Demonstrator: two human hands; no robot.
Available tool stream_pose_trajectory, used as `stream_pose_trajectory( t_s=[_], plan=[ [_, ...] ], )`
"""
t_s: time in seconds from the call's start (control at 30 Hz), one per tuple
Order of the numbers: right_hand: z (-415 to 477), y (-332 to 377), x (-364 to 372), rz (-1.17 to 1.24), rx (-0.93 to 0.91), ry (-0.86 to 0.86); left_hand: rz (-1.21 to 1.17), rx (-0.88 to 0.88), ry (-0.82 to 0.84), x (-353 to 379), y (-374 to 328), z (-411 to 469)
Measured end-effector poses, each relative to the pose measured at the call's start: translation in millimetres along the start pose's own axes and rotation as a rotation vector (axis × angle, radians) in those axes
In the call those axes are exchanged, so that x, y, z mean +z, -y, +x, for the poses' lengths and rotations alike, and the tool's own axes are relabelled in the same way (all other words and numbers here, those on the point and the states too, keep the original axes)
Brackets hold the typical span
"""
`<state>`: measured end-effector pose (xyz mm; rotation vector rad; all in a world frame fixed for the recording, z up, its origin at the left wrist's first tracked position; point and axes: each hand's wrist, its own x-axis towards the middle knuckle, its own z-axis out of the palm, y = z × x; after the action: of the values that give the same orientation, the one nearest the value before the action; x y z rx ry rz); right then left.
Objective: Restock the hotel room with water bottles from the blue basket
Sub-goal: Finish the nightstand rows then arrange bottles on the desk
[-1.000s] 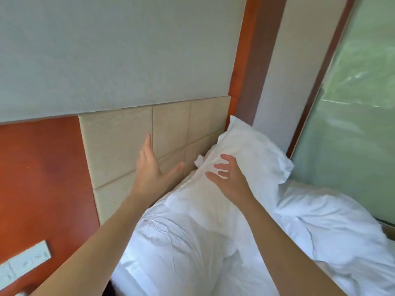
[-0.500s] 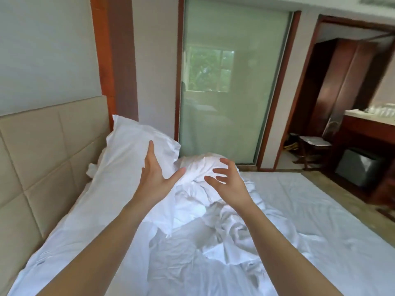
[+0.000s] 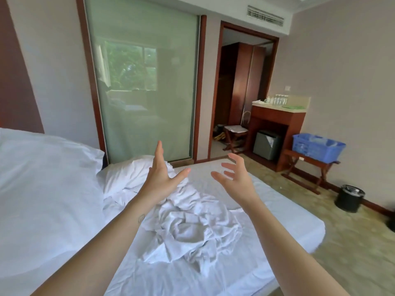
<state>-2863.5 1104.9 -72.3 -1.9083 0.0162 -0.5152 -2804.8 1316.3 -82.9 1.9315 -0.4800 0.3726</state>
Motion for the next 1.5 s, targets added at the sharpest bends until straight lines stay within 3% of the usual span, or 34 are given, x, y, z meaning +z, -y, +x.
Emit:
stream_pose_trajectory(
  t_s=[0.23,0.7,0.93,1.2,1.5],
  plan=[
    [2,-26,-88,-0.053,0.043,-0.084,-0.050,0.041,0.177,87,-43,14],
    [4,-85,-254,-0.105,0.145,-0.225,-0.148,0.113,0.362,268,-118,35],
    [1,-106,-301,-0.159,0.170,-0.269,-0.167,0.139,0.408,322,-135,31],
    [3,-106,-285,-0.136,0.135,-0.226,-0.189,0.115,0.319,312,-126,28],
    [18,-76,-165,-0.029,0.064,-0.012,-0.094,-0.026,0.119,195,-68,14]
  ],
)
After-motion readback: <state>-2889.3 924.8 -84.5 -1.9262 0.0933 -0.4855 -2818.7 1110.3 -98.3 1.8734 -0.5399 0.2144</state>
